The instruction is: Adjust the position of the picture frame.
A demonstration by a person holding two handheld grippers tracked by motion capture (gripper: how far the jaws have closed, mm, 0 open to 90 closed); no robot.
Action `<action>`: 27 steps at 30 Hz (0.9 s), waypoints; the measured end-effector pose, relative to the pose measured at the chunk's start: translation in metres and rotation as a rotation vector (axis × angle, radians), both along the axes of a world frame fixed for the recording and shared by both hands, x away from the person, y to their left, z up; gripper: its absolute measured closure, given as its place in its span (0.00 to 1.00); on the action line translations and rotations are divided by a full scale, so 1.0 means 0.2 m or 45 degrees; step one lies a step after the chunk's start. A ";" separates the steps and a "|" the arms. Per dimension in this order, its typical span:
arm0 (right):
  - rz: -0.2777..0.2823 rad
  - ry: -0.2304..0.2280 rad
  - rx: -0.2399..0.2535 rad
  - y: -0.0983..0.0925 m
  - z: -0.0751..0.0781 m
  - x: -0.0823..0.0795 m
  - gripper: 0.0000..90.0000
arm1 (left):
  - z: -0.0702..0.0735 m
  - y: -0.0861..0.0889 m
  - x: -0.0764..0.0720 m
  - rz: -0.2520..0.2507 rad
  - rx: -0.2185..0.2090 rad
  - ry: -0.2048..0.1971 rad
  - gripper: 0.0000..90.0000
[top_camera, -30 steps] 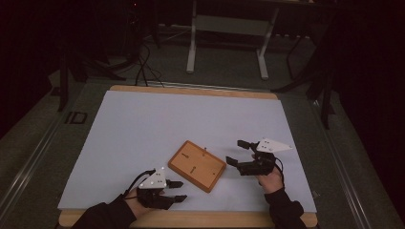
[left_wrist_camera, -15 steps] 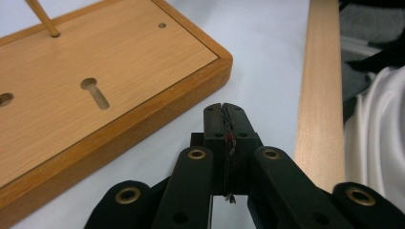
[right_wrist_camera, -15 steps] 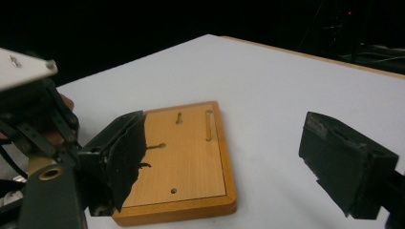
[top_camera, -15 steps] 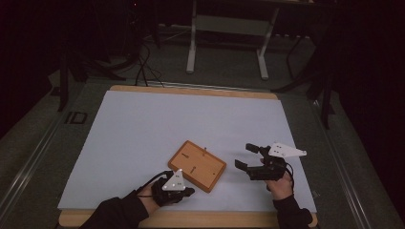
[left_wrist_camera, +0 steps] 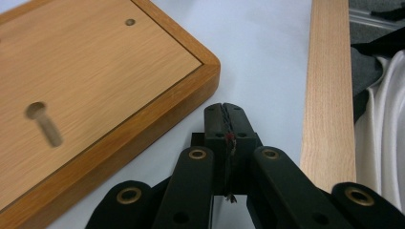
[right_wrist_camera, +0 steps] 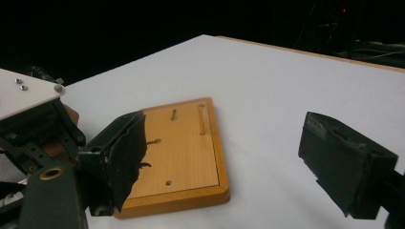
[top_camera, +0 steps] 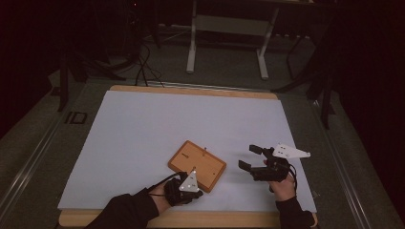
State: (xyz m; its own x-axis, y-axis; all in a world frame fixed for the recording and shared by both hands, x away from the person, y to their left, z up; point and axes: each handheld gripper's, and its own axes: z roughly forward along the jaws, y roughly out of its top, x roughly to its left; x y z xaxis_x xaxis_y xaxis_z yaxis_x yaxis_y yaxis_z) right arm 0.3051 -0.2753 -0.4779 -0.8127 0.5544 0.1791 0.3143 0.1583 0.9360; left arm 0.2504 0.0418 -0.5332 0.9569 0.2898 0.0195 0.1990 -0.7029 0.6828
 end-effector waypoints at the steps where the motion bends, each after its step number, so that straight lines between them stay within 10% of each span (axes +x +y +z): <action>1: 0.002 0.002 0.003 0.00 0.00 0.00 0.18 | 0.00 -0.01 0.00 0.003 -0.002 -0.002 1.00; 27: 0.002 0.010 0.018 -0.02 -0.01 0.00 0.18 | 0.01 -0.12 0.08 0.012 0.041 -0.029 1.00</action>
